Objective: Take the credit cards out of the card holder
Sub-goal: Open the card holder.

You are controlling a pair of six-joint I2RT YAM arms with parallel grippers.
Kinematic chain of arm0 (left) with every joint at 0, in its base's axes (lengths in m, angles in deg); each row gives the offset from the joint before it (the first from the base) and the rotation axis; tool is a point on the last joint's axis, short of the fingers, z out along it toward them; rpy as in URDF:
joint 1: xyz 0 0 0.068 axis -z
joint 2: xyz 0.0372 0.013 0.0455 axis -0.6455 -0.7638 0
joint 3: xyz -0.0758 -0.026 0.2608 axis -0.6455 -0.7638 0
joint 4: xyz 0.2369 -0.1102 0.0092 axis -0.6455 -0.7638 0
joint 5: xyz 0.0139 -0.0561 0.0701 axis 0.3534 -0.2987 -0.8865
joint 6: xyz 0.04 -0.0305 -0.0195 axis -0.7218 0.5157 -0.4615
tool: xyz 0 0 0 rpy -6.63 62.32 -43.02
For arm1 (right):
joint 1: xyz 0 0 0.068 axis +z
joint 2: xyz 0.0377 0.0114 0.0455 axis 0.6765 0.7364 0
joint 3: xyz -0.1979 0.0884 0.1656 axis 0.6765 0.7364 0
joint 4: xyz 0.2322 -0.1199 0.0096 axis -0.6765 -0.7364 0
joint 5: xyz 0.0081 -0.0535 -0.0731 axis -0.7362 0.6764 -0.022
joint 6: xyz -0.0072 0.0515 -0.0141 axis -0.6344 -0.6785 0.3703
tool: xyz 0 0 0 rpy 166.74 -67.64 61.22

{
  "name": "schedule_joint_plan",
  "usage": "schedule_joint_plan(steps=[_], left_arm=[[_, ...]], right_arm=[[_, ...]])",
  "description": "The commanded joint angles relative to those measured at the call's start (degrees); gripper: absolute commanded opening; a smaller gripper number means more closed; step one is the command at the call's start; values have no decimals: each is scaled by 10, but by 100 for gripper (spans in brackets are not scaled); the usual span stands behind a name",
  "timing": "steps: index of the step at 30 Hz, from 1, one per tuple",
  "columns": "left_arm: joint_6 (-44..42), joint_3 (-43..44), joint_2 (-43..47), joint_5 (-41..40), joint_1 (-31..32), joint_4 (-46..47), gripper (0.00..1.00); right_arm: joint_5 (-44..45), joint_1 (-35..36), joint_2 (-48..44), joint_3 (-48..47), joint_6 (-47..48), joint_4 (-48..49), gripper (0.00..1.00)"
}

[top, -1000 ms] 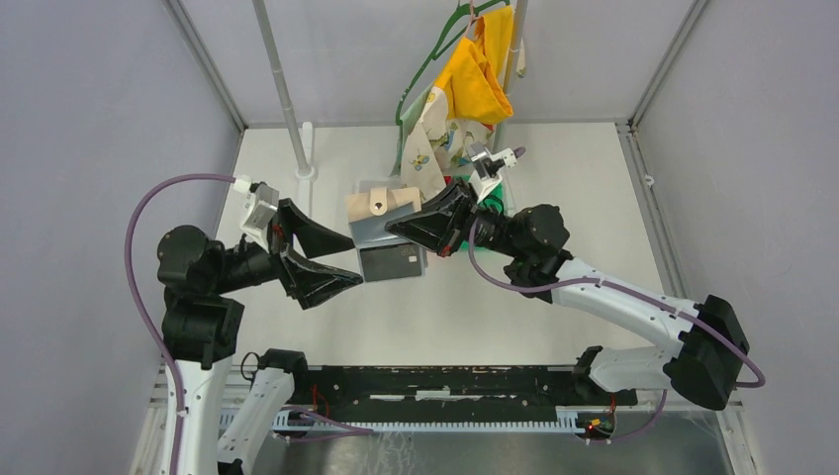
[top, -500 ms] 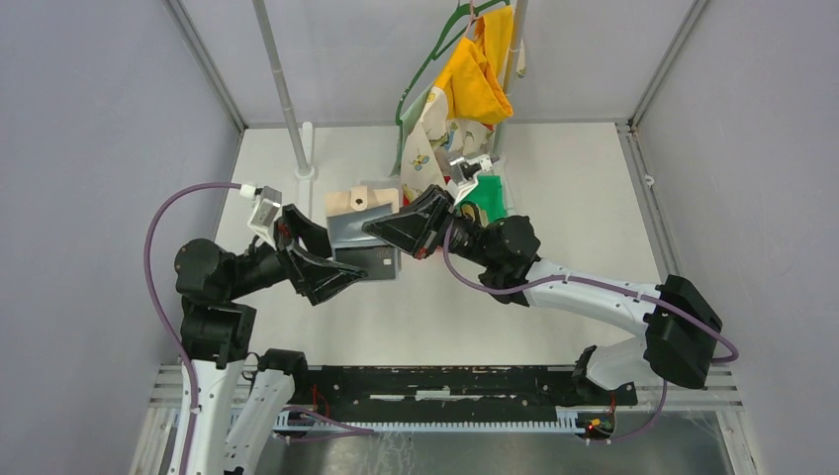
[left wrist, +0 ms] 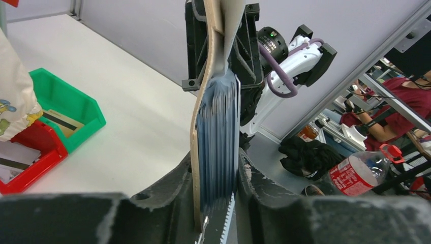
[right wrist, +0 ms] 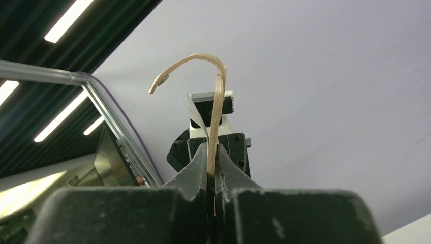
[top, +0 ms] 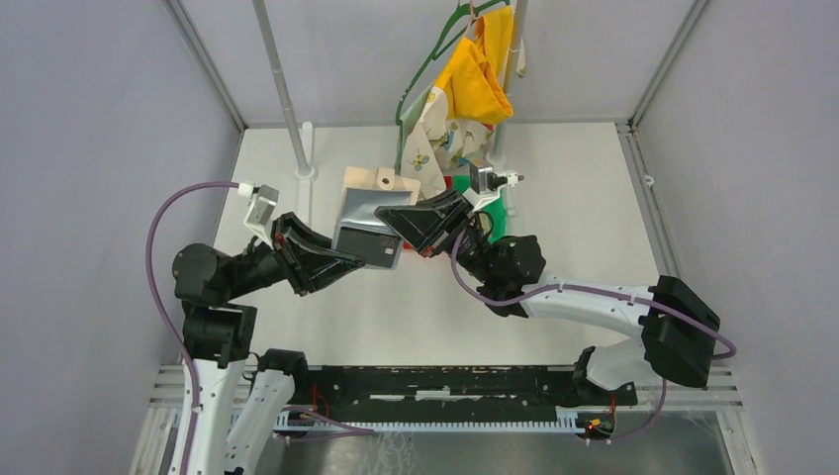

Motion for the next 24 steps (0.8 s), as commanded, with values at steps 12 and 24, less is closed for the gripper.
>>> schedule_joint_plan(steps=[12, 24], left_arm=[[-275, 153, -102, 90, 1, -273, 10], [-358, 216, -145, 102, 0, -355, 7]], right_arm=[[-274, -105, -47, -83, 77, -174, 44], [-416, -112, -38, -150, 129, -306, 19]])
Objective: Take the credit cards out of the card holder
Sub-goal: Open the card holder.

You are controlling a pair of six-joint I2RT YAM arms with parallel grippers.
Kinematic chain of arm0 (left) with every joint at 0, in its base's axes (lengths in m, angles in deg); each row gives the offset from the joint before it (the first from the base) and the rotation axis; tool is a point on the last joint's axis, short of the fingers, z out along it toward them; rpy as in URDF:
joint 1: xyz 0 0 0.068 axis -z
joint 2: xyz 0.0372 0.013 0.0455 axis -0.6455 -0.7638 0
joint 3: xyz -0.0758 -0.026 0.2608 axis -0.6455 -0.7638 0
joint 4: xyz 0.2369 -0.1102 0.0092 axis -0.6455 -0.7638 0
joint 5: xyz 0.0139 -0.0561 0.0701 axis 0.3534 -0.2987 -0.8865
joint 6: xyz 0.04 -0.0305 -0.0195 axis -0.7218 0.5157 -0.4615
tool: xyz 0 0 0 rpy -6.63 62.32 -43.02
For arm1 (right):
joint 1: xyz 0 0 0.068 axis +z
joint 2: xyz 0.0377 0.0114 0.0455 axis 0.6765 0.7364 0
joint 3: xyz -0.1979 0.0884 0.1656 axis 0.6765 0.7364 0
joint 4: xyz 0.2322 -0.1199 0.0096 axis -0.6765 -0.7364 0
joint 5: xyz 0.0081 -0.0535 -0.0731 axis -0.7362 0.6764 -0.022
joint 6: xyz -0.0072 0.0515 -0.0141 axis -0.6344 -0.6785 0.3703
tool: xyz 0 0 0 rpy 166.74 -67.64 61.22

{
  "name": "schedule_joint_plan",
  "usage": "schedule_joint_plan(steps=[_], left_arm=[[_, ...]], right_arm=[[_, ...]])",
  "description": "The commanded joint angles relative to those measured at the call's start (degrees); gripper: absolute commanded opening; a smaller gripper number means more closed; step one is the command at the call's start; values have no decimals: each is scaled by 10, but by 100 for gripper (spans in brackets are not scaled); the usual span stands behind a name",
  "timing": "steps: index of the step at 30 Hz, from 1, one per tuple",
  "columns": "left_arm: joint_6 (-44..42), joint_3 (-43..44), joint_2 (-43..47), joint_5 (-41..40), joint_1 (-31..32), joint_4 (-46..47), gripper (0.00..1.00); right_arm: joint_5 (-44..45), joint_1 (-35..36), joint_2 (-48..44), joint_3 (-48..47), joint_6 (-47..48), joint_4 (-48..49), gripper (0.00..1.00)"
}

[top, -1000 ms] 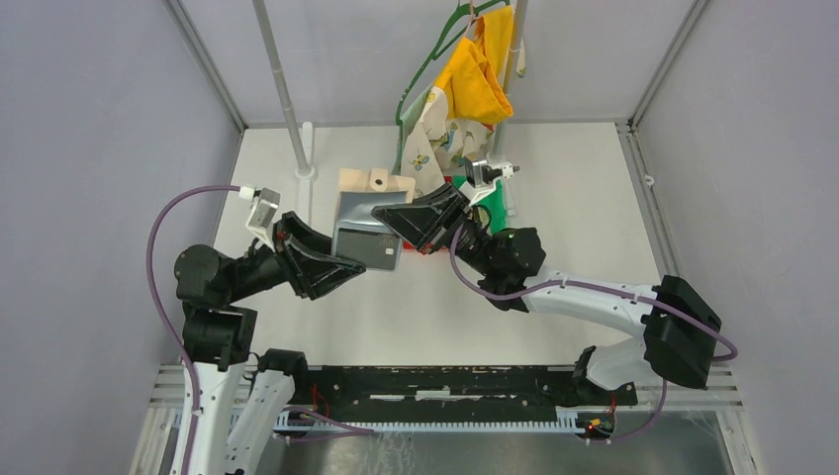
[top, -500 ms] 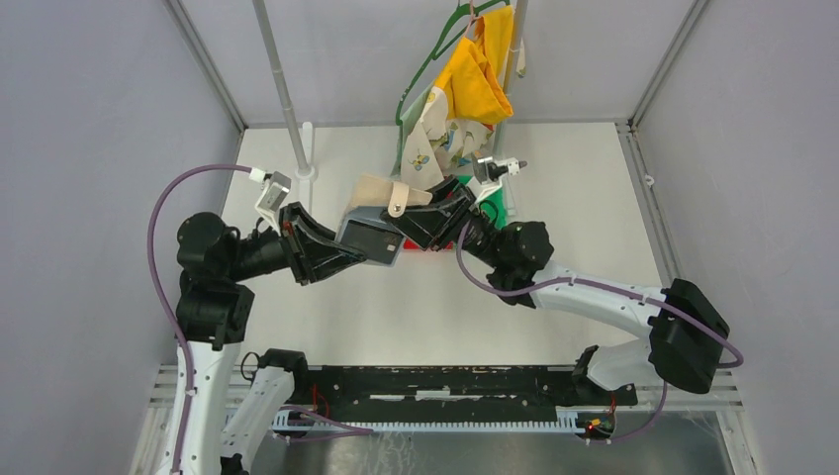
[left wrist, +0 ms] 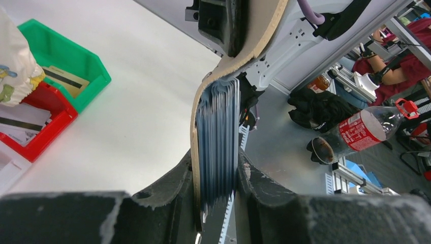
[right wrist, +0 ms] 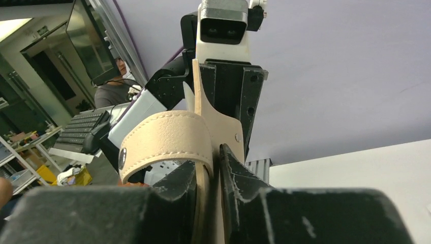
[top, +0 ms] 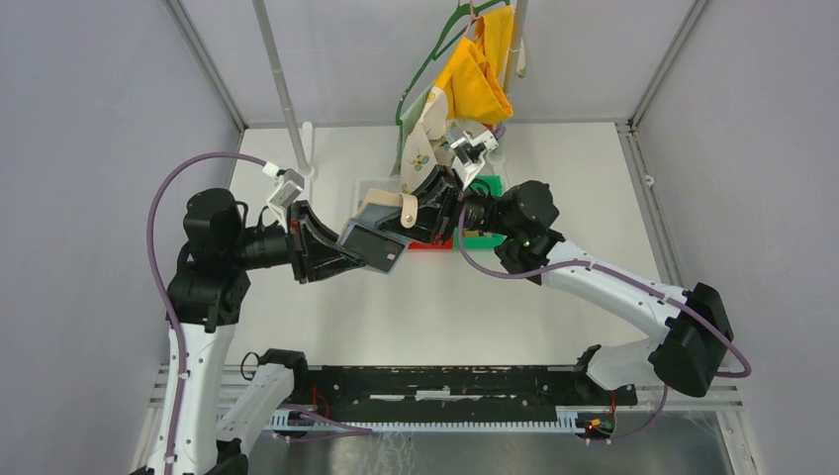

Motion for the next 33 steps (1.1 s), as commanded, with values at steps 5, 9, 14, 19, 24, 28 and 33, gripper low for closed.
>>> schedule_joint_plan(steps=[5, 9, 14, 19, 24, 28, 33], left_arm=[[-96, 63, -25, 29, 0, -53, 47], [19, 14, 9, -6, 0, 66, 82], [173, -56, 72, -34, 0, 257, 85], [246, -86, 92, -43, 0, 308, 82], [304, -102, 113, -61, 1, 370, 77], [338, -106, 123, -87, 0, 397, 74], [349, -112, 144, -118, 0, 392, 67]], right_arm=[[-31, -2, -12, -37, 4, -23, 0], [53, 1, -11, 11, -91, 143, 0], [186, 37, 4, 61, -121, 279, 0], [278, 72, 49, 67, -163, 388, 0], [349, 103, 84, 60, -176, 444, 0], [408, 124, 85, 78, -154, 472, 0], [476, 140, 85, 110, -132, 511, 0]])
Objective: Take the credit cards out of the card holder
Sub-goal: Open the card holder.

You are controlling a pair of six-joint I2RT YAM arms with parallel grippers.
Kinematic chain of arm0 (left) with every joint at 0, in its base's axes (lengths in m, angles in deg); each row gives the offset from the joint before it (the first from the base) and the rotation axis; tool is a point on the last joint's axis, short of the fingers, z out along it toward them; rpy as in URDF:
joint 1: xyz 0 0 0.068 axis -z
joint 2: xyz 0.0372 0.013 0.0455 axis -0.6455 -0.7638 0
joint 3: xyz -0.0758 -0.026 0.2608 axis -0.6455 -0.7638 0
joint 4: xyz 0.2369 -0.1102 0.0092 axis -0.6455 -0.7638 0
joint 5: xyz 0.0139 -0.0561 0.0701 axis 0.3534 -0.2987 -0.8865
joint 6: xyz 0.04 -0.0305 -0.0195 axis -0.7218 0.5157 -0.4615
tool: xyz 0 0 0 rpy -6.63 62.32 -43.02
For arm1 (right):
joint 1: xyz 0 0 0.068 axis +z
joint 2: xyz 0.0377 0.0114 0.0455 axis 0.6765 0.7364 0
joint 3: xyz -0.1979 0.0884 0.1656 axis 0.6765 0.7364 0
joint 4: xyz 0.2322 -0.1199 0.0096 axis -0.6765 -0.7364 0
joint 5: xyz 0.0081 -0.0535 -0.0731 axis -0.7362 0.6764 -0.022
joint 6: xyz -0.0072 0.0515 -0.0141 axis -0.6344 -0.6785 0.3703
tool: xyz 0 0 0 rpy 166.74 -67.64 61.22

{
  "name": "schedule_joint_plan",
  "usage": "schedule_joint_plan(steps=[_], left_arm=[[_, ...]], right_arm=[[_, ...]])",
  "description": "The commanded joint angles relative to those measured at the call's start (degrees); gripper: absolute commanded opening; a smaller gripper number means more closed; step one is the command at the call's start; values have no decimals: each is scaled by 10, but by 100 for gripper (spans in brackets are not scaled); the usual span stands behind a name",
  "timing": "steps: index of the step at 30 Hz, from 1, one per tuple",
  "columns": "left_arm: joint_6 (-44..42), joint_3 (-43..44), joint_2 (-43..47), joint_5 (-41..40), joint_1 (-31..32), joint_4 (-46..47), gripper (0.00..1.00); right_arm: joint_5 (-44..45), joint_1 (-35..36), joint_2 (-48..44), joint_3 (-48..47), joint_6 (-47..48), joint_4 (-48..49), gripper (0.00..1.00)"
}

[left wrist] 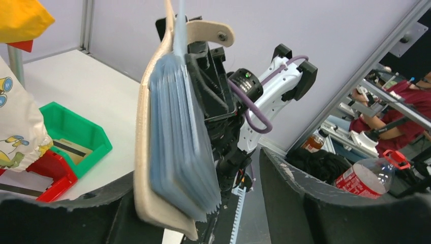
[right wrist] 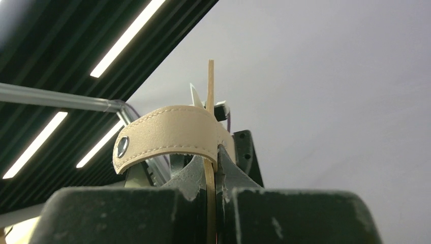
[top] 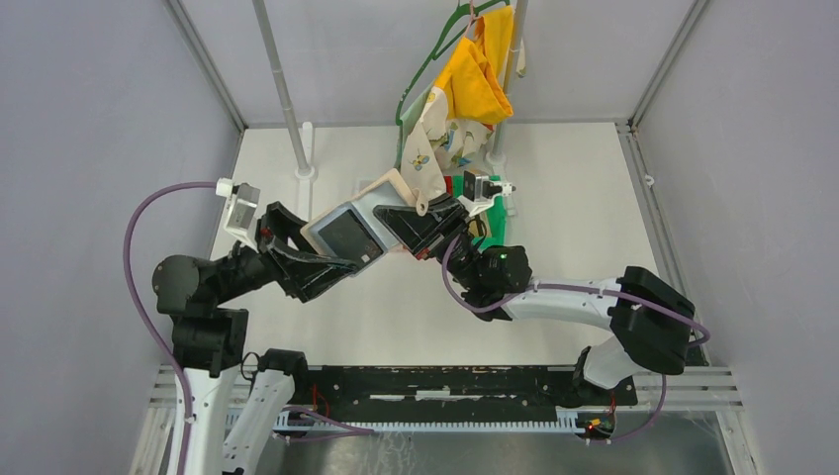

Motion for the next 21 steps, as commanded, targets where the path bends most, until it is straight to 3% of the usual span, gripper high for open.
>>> schedule_joint_plan(steps=[1, 8, 14, 16, 18, 21], left_arm=[[50, -10, 27, -50, 0, 29, 64], [51, -28, 43, -72, 0, 24, 53], [49, -32, 32, -79, 0, 31, 37], [23, -30, 32, -98, 0, -16, 38], [-22, -21, 31, -138, 0, -79, 46], [-59, -18, 29, -181, 0, -119, 47]], right_arm=[[89, 12, -8, 11, 10, 115, 0], [101, 33, 24, -11, 7, 132, 0], [116, 49, 39, -12, 17, 149, 0], [116, 53, 36, -7, 27, 150, 0], [119, 54, 29, -1, 36, 149, 0], [119, 53, 25, 2, 42, 150, 0]])
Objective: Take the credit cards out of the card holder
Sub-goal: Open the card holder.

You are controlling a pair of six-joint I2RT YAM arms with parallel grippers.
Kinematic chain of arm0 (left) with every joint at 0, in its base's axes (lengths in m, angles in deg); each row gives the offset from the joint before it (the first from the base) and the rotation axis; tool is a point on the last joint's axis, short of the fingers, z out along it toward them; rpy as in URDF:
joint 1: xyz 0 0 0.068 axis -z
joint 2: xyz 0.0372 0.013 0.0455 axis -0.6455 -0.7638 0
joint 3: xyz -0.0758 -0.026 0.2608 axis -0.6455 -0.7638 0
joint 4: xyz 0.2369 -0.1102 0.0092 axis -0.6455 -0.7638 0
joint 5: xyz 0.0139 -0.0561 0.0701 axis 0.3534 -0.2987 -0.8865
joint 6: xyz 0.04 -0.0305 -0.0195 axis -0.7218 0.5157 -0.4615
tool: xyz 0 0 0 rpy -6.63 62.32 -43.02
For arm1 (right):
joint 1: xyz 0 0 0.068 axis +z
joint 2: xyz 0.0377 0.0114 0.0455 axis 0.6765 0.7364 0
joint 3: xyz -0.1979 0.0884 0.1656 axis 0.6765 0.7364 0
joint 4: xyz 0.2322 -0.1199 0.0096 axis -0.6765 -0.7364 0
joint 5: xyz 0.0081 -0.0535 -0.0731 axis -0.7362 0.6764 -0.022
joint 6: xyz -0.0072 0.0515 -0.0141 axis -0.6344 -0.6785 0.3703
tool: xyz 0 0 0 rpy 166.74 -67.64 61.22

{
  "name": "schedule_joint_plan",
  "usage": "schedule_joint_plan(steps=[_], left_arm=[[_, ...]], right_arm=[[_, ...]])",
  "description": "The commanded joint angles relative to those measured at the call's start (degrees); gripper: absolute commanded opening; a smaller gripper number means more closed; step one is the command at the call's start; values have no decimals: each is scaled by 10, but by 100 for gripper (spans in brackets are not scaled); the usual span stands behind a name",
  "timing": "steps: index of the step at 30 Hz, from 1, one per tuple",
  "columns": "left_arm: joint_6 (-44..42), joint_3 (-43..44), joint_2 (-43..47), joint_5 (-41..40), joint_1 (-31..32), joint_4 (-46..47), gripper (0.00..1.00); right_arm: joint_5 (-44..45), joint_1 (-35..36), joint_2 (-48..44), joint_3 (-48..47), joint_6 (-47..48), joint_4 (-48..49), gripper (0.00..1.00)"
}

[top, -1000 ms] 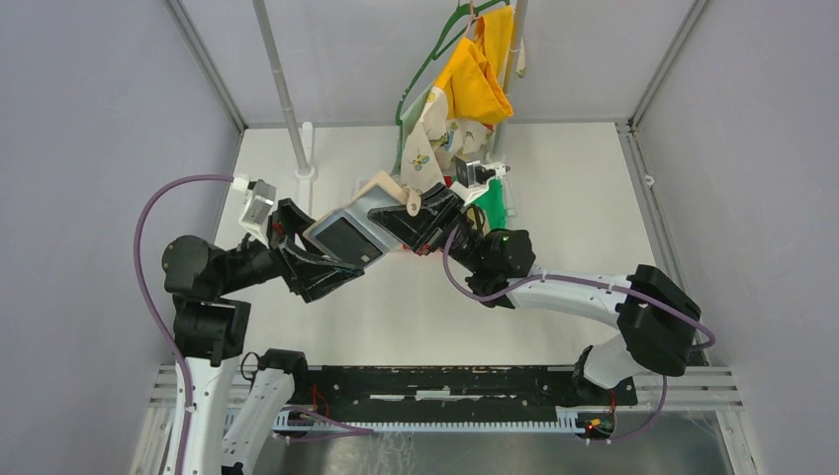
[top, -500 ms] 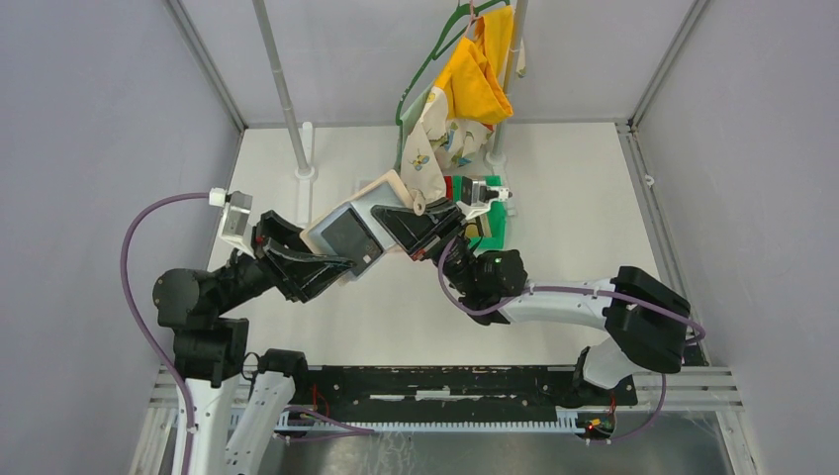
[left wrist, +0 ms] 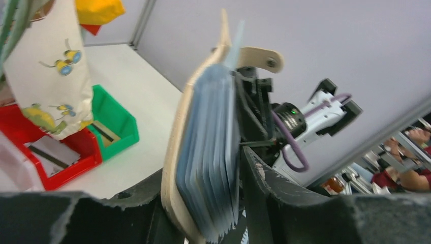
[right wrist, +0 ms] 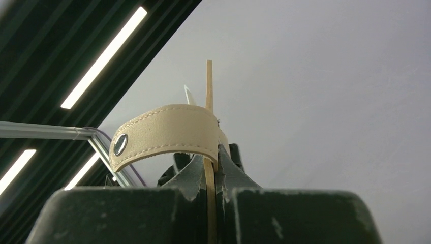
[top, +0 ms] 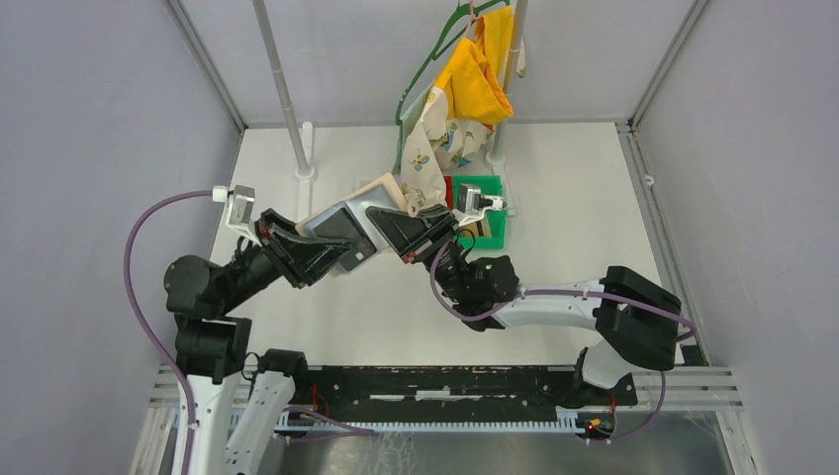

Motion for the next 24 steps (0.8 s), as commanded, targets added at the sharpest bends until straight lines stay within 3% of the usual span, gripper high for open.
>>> schedule_joint_plan(steps=[1, 10, 12, 15, 17, 19, 24], left_arm=[[-58, 10, -7, -62, 1, -59, 47], [-9, -10, 1, 3, 1, 16, 29], [0, -9, 3, 13, 0, 21, 34], [25, -20, 6, 30, 0, 41, 52], [49, -33, 11, 39, 1, 63, 54], [56, -39, 14, 39, 1, 80, 50], [46, -43, 13, 45, 0, 77, 27]], right_arm=[[-5, 11, -8, -9, 18, 138, 0], [16, 11, -32, 25, 41, 144, 0], [26, 11, -39, 34, 50, 143, 0], [32, 11, -40, 33, 47, 141, 0], [33, 11, -37, 26, 45, 142, 0], [34, 10, -35, 24, 43, 142, 0], [38, 12, -40, 32, 45, 141, 0]])
